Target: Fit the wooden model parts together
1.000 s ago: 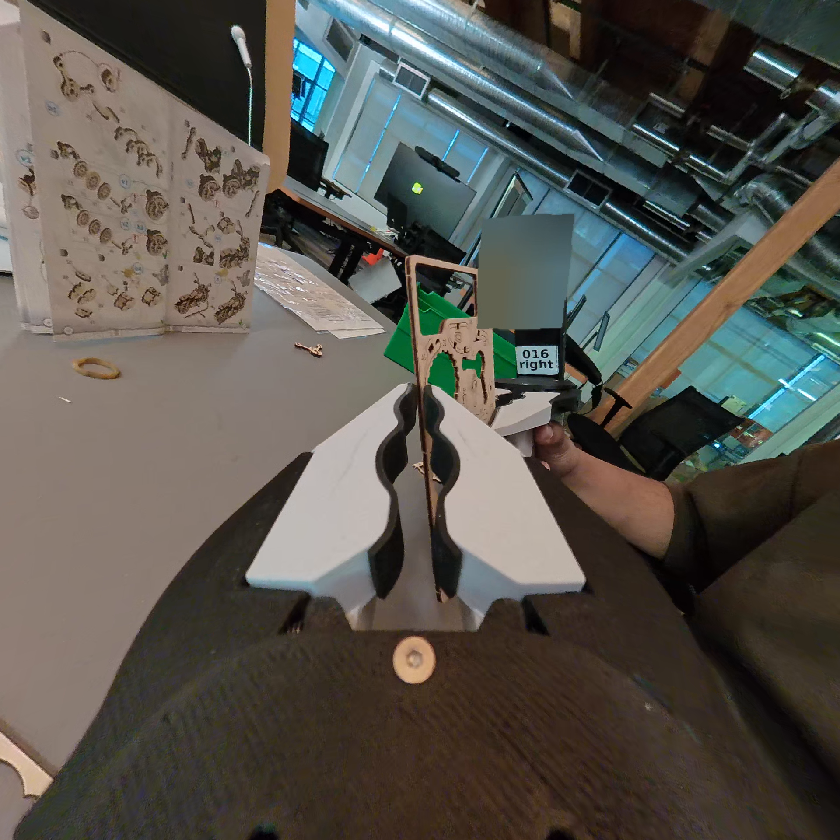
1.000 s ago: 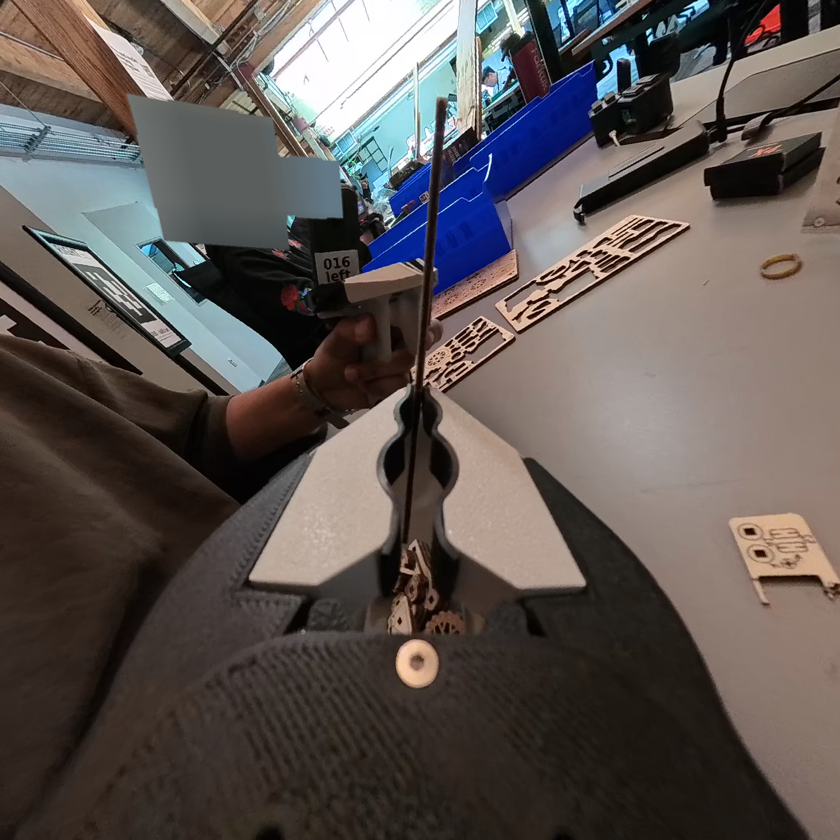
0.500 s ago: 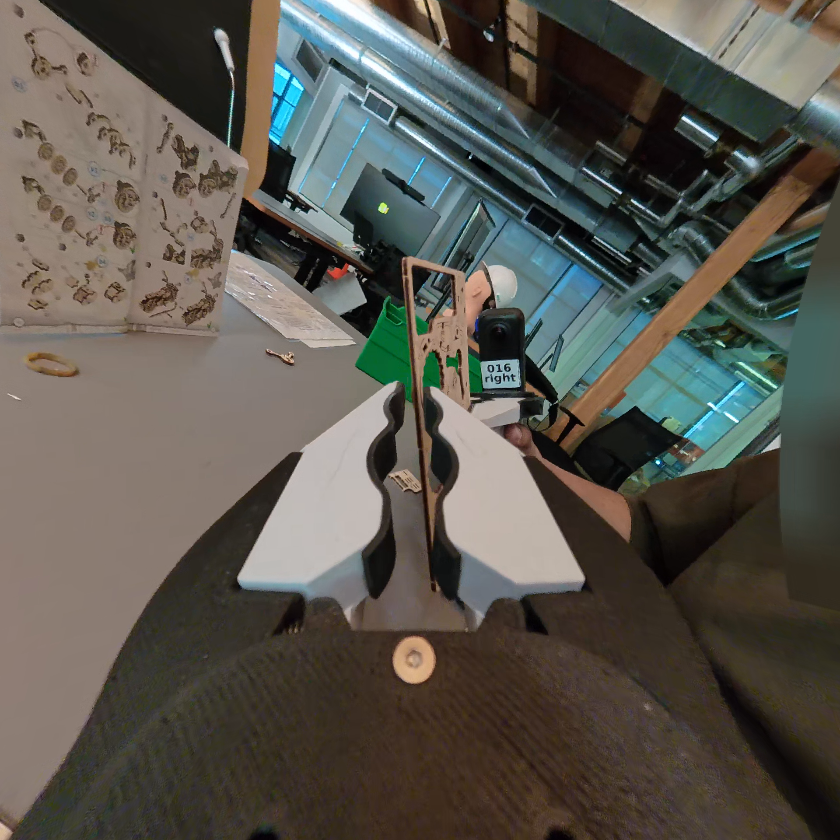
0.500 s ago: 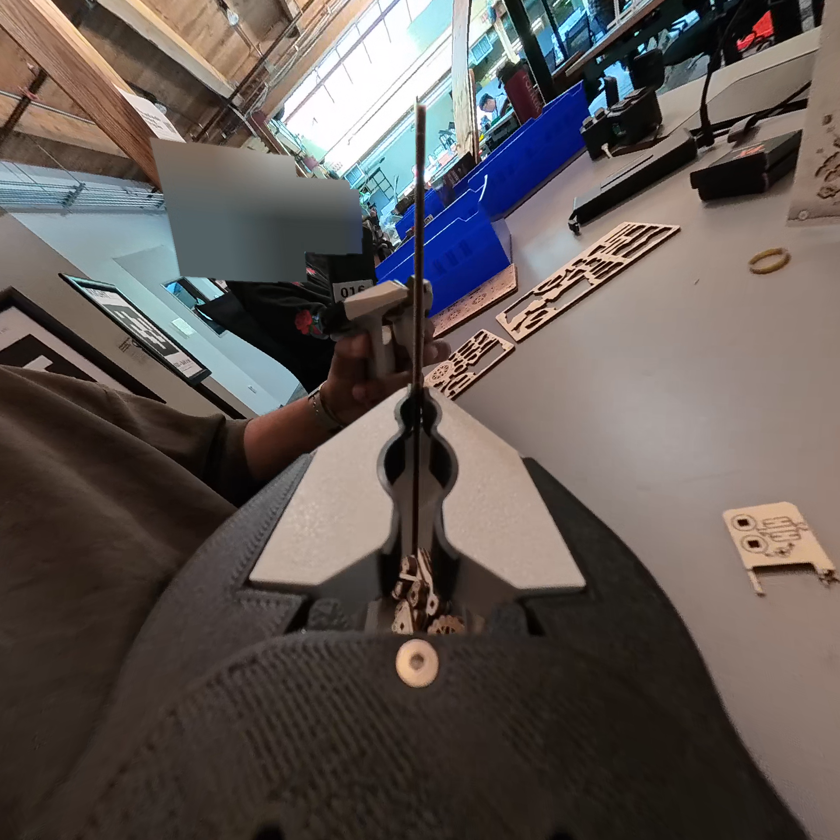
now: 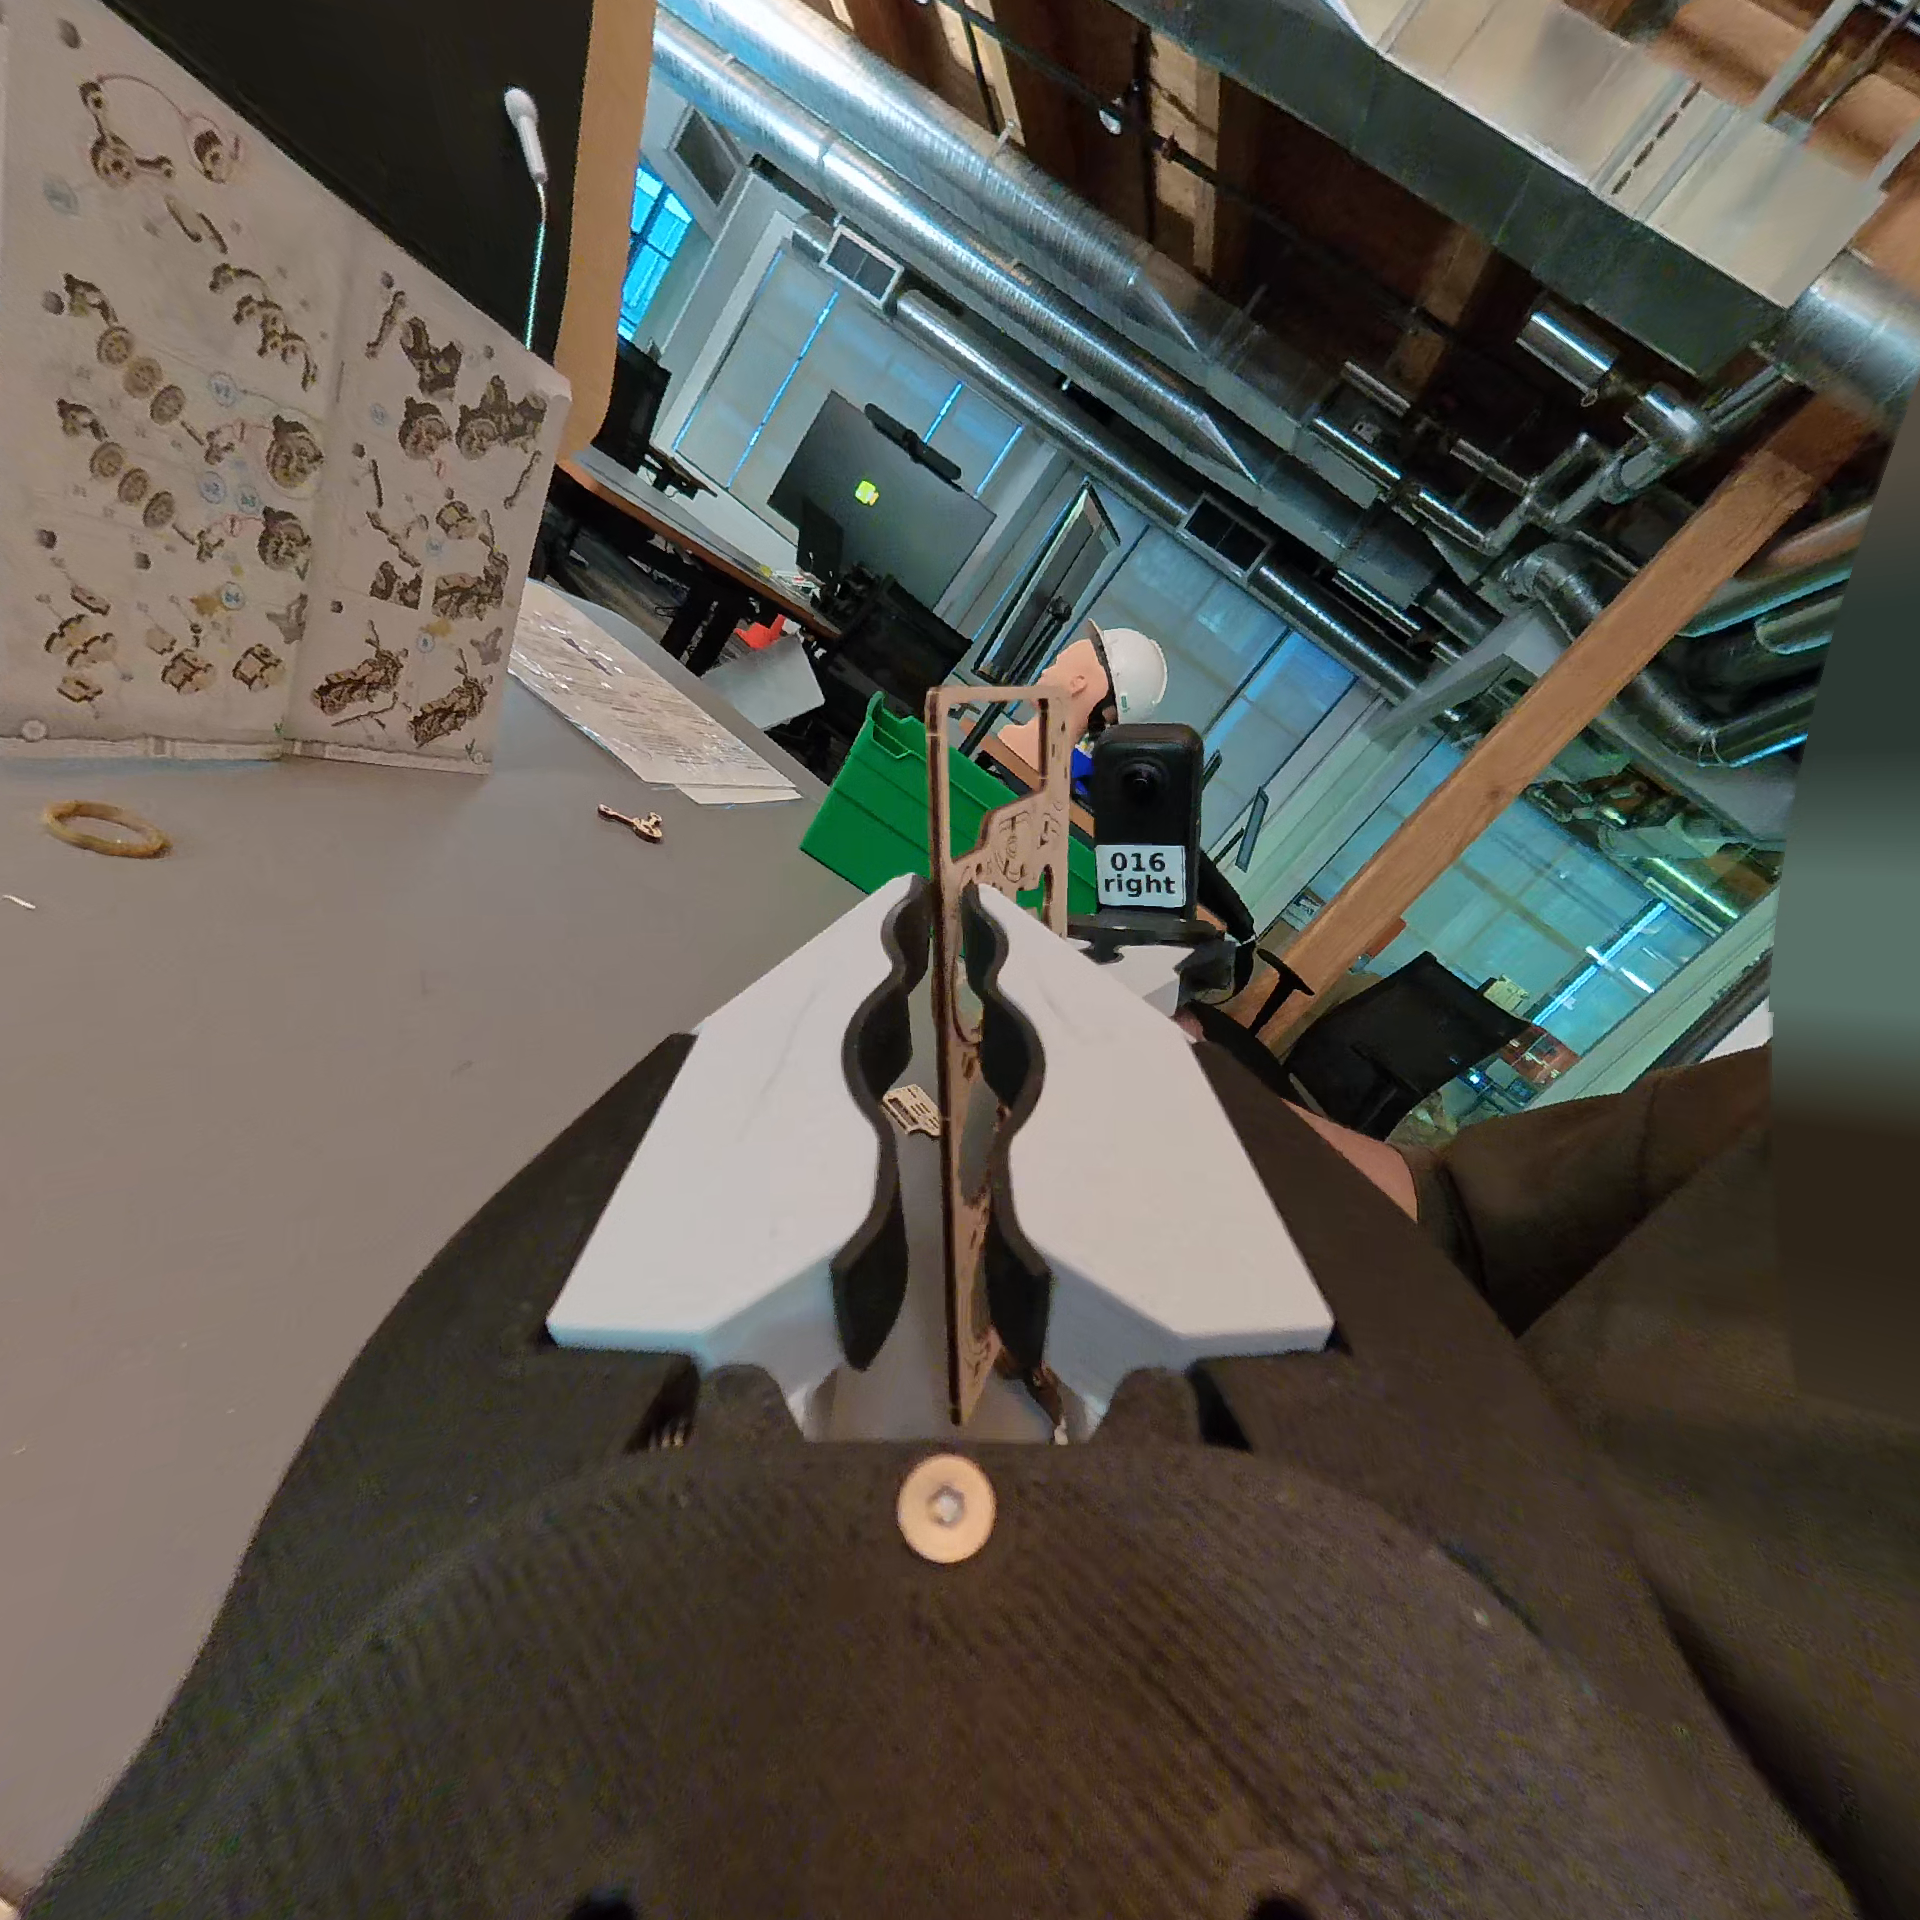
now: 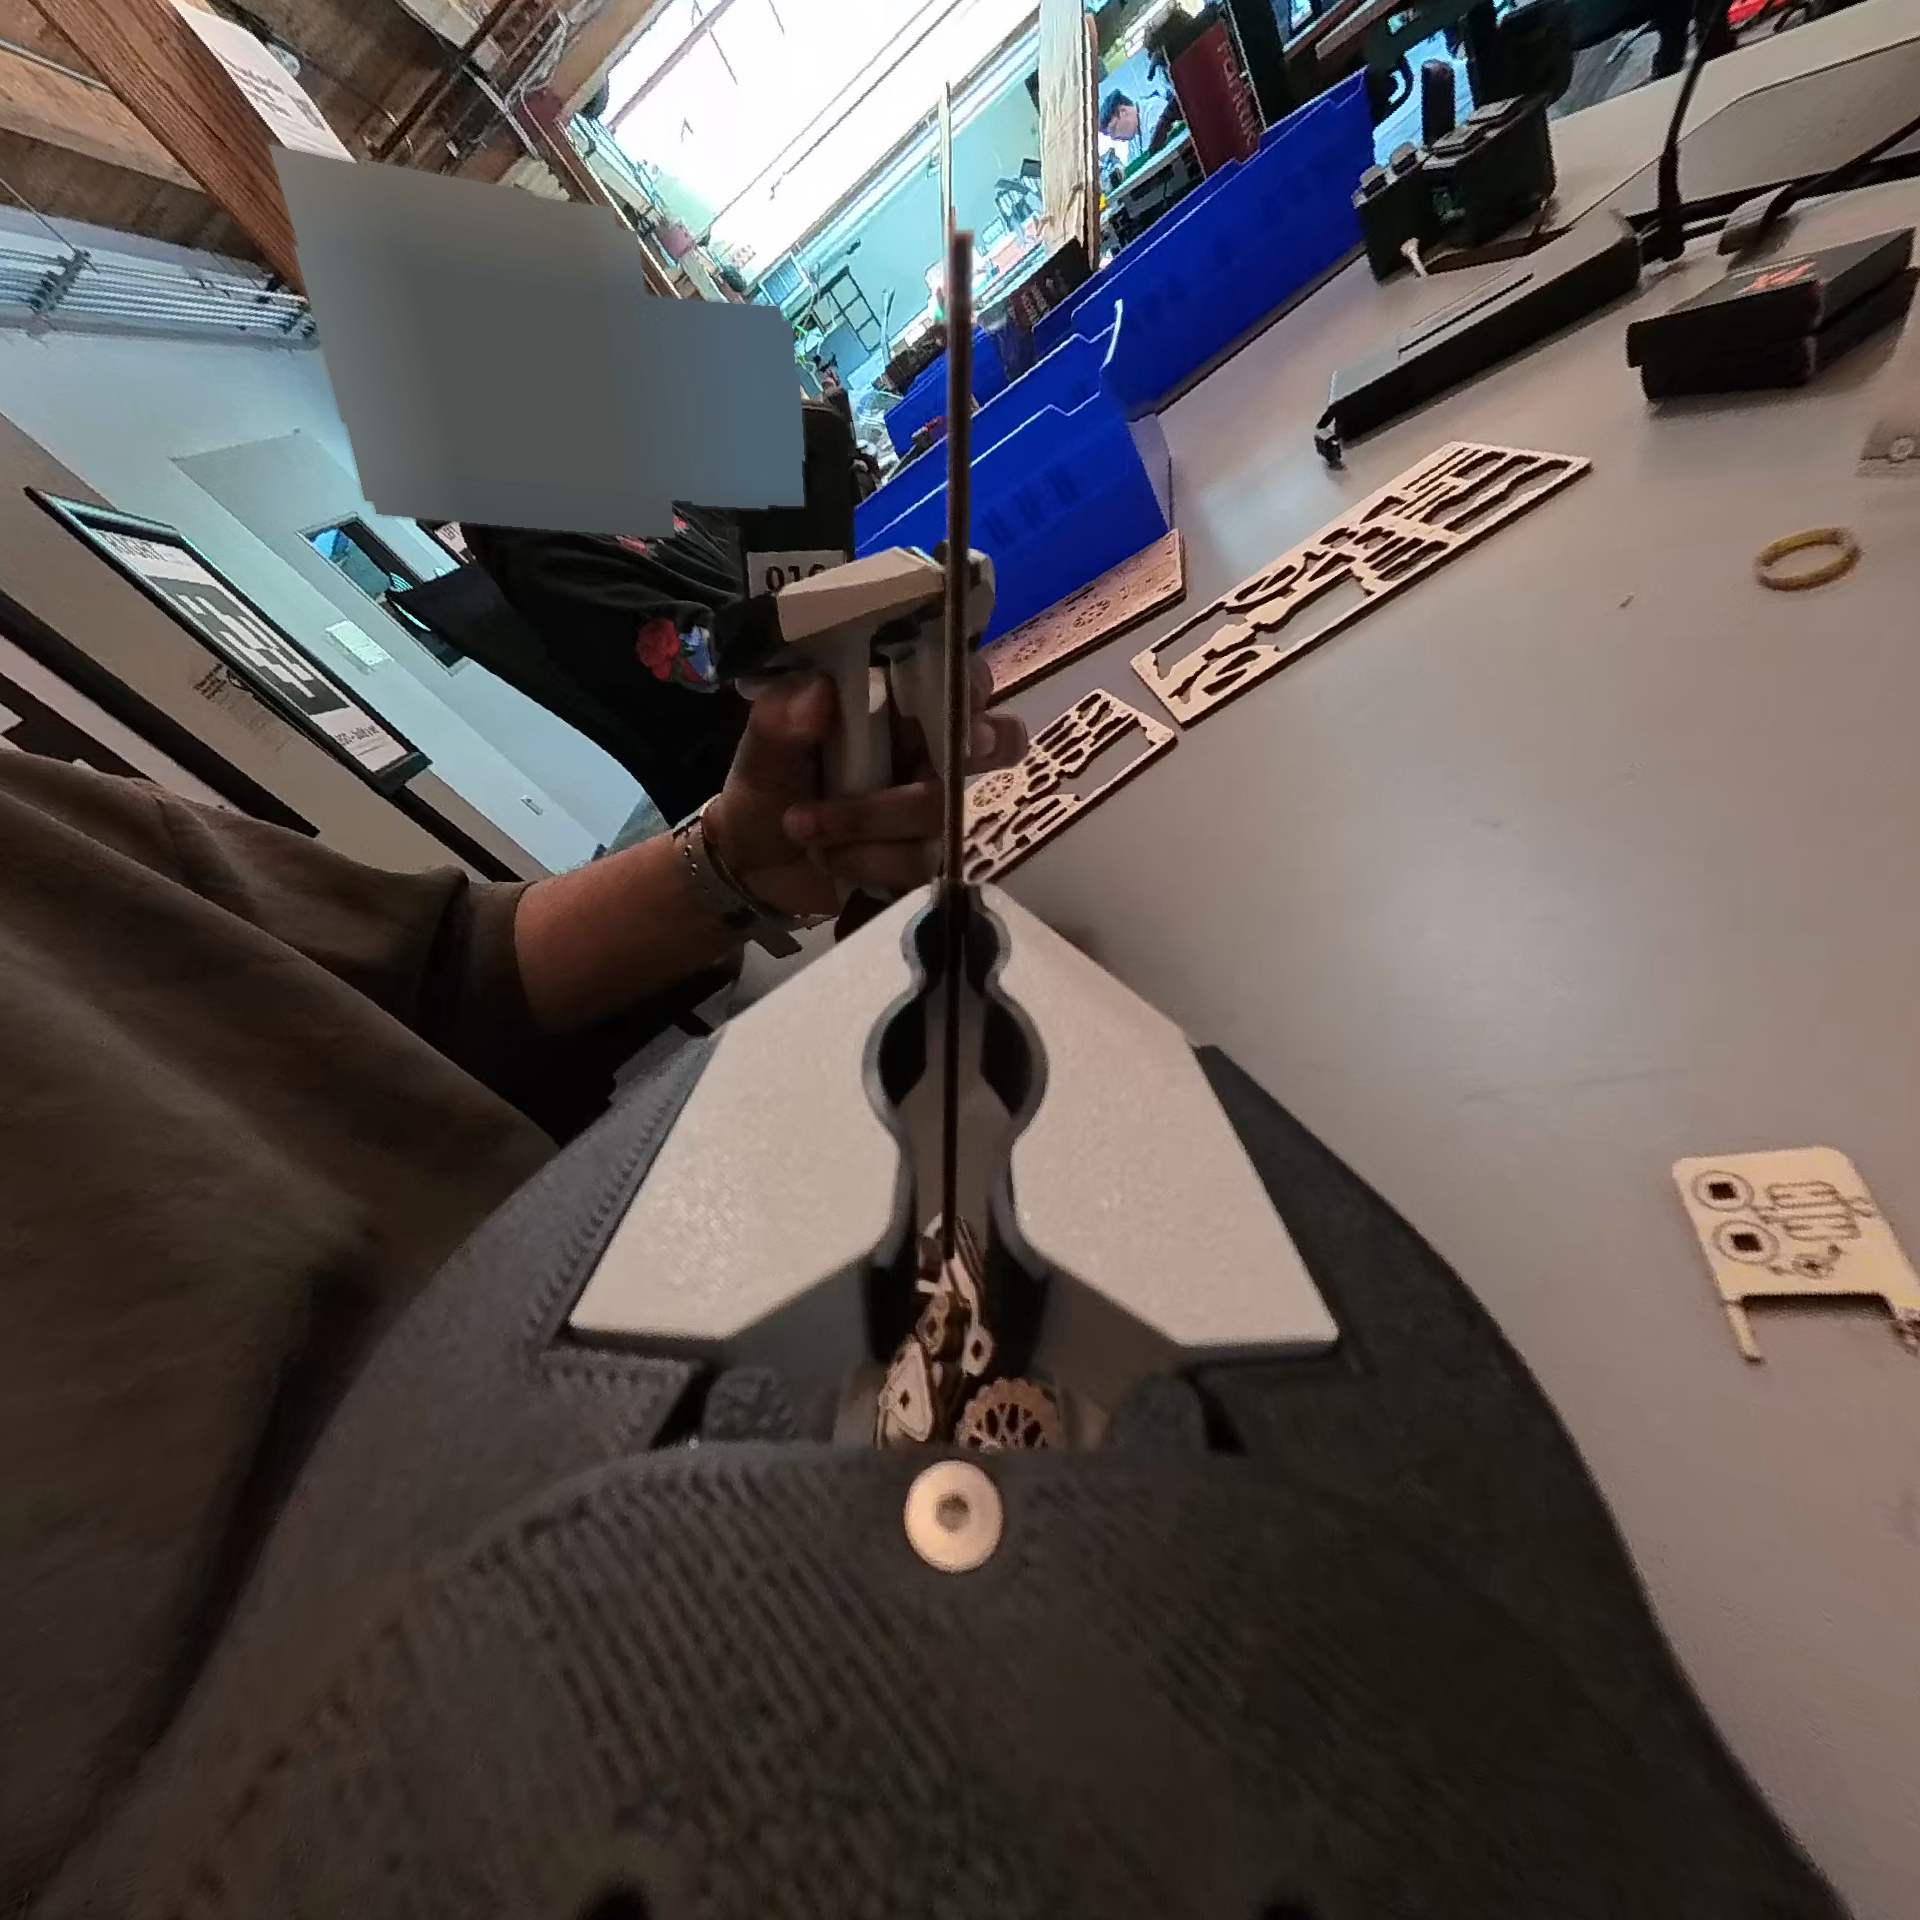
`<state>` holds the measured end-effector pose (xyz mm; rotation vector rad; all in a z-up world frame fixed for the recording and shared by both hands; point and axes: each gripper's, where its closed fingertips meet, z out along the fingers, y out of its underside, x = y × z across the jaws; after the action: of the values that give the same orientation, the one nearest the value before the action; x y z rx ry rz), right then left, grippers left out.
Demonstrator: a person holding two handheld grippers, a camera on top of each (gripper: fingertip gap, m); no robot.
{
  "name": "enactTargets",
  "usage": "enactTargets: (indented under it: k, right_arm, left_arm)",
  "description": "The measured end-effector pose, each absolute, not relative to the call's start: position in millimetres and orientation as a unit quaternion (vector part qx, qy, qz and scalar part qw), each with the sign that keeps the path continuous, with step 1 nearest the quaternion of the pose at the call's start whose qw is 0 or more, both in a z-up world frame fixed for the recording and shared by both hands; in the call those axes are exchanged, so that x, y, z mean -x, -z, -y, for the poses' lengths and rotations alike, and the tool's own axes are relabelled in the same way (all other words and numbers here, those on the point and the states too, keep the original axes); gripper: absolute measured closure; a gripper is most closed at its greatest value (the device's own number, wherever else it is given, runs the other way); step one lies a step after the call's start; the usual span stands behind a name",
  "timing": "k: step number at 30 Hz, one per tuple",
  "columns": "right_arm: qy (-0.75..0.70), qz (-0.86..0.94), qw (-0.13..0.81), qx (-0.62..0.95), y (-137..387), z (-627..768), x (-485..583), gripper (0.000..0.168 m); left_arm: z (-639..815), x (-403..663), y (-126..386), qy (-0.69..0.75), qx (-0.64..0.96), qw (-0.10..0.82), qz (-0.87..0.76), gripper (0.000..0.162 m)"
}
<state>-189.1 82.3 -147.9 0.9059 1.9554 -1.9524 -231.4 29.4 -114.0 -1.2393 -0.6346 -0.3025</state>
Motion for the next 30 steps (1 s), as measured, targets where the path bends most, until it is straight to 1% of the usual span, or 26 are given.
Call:
enactTargets:
  k: [3,19,25,30]
  right_arm:
    - [0.661,-0.676,0.113,-0.305,149.5,-79.8,186.9,0.168]
    - [0.675,-0.657,0.131,-0.31,143.2,-82.2,188.1,0.167]
    - [0.671,-0.66,0.126,-0.312,145.5,-82.0,188.8,0.167]
    - [0.681,-0.646,0.133,-0.319,141.2,-84.7,191.3,0.168]
  left_arm:
    - [-31.6,229.6,115.4,0.158,0.565,0.755,0.294,0.155]
    - [-31.2,225.3,110.4,0.16,0.575,0.757,0.268,0.162]
    - [-32.7,227.2,111.8,0.123,0.591,0.75,0.27,0.16]
    - [-31.6,230.4,114.6,0.133,0.581,0.75,0.285,0.159]
